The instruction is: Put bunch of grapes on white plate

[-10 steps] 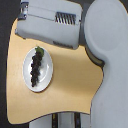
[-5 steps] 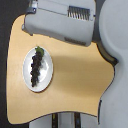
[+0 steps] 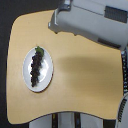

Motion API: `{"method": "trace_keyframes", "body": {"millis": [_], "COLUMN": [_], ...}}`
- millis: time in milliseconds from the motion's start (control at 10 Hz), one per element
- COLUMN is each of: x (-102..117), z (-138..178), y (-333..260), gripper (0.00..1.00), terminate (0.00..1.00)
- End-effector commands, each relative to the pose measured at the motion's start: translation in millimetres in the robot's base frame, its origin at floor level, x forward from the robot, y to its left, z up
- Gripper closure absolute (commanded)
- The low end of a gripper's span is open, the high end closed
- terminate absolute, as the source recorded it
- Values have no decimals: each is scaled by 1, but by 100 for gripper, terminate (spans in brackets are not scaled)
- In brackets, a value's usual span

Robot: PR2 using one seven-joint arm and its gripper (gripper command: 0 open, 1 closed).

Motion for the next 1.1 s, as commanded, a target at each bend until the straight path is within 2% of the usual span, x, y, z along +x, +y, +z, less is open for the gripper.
{"method": "trace_keyframes", "body": {"millis": [0,400,700,1000], "x": [2,-20,-36,-49], "z": [22,35,31,25], "y": [-130,-203,-232,-234], "gripper": [0,0,0,0], "terminate": [0,0,0,0]}}
